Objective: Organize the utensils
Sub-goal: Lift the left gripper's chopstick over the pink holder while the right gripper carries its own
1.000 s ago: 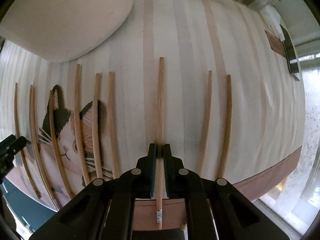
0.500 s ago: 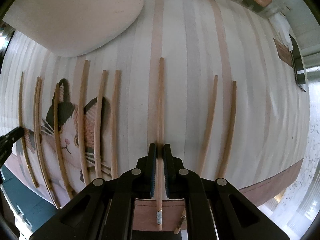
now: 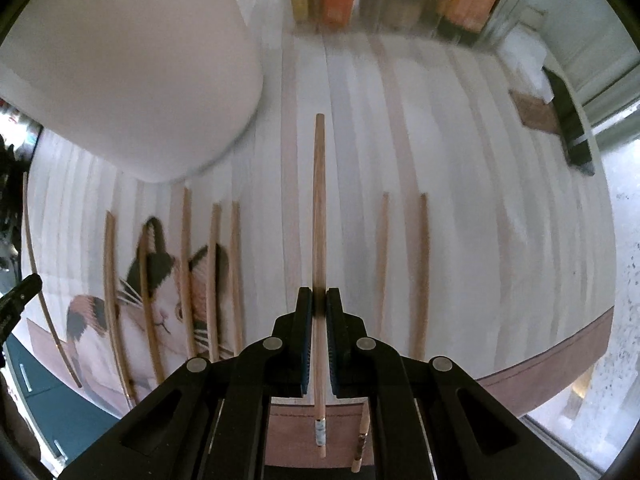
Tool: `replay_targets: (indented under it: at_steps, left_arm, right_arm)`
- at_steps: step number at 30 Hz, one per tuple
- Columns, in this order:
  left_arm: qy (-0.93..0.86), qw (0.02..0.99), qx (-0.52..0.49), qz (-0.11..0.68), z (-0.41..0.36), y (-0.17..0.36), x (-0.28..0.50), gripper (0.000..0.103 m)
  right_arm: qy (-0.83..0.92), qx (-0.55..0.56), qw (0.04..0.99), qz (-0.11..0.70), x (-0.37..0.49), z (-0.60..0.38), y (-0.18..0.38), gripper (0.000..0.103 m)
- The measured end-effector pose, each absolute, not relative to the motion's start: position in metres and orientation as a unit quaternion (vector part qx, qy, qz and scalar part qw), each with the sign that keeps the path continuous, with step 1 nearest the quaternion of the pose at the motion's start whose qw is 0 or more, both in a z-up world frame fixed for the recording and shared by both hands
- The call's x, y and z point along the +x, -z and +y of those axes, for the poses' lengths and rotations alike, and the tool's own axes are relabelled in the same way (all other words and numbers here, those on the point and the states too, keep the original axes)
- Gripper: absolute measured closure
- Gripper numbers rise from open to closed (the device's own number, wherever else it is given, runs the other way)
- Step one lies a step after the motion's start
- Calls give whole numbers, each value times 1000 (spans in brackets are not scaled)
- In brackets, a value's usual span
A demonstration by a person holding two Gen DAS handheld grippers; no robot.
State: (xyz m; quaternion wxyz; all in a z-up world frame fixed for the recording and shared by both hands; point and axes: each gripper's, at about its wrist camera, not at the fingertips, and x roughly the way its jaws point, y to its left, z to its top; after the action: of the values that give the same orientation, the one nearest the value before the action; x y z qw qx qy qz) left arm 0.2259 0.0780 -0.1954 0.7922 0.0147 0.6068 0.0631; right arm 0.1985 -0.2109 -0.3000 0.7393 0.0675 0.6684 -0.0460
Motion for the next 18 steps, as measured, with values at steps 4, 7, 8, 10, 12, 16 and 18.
replay_targets:
  at_steps: [4,7,8,10,12,16,18]
  left_arm:
    - [-73,815,18,575,75,170,227,99]
    - [-79,831,14,550,76,150,238,99]
    - [-80,836,11,542,77,145,239,99]
    - [-81,848,4,523,82,130,243,99]
    - [-80,860,-7,504,83,112,246,99]
    - [-72,885,-31,458,81,62,254,99]
    - [-64,897,-40,436,78,36,258,99]
  right_arm:
    - [49,75,758,646,197,-216,276,96]
    - [49,84,772,628,199,-217,255,96]
    - [49,86,777,622,202,-212,250,96]
    - [48,91,788,607,205,-209,236,96]
    - [47,97,800,590,217,-215,222,96]
    - [44,117,825,551,234,-219,187,96]
    - [42,131,840,524,243,-225,161,96]
